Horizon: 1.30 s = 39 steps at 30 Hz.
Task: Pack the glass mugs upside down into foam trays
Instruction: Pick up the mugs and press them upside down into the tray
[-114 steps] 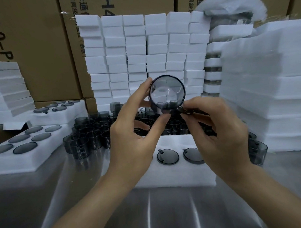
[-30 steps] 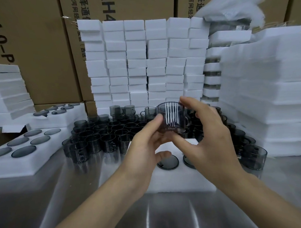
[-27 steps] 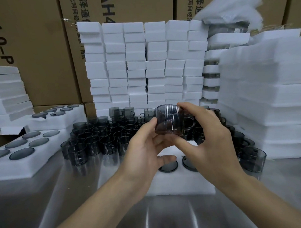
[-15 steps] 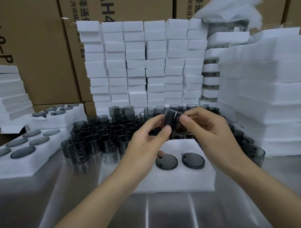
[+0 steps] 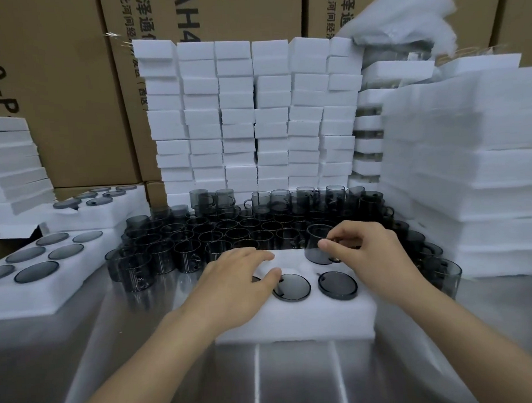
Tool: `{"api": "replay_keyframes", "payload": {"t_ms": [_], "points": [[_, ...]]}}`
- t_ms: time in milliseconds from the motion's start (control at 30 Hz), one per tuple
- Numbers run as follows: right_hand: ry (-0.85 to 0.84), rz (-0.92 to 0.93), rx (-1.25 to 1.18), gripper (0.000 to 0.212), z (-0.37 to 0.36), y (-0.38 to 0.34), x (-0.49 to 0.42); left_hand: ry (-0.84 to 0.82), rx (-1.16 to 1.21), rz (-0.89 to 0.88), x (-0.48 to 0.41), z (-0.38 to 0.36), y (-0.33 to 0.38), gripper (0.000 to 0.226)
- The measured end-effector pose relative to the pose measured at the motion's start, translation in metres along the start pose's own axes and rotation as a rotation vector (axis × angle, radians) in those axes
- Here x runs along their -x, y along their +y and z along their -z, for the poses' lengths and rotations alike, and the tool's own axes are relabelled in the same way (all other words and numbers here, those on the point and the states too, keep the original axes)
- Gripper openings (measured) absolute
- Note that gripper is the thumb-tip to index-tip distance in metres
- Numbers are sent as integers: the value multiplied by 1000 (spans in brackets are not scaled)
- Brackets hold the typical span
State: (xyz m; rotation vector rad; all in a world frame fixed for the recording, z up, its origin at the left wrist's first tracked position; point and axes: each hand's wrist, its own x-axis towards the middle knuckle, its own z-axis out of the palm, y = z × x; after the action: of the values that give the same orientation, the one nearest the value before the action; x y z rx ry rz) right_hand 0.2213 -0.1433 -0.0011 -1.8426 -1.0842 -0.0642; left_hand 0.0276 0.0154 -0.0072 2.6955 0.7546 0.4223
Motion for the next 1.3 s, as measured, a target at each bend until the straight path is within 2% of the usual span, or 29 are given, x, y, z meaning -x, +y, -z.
{"api": "replay_keyframes", "payload": {"t_ms": [133, 400, 633, 867, 1100, 1233, 1300], "points": [[-2, 8, 92, 18, 1, 2, -2, -12, -34, -15, -2, -1, -2, 59], [-43, 99, 427, 22, 7, 0, -4, -36, 29, 59, -2, -2, -3, 47], [-133, 126, 418, 23, 6, 5, -6, -35, 23, 74, 0, -1, -1, 47], [-194, 26, 386, 23, 10, 15, -11, -42, 24, 67, 2, -2, 0, 47], [-235, 38, 381, 24, 15, 19, -12, -24, 29, 41, 0, -3, -1, 47], [-151, 42, 211, 65, 9, 18, -7, -41, 18, 34, 0, -3, -2, 47], [-165, 36, 246, 69, 4, 19, -7, -43, 4, 36, 0, -3, -1, 49]]}}
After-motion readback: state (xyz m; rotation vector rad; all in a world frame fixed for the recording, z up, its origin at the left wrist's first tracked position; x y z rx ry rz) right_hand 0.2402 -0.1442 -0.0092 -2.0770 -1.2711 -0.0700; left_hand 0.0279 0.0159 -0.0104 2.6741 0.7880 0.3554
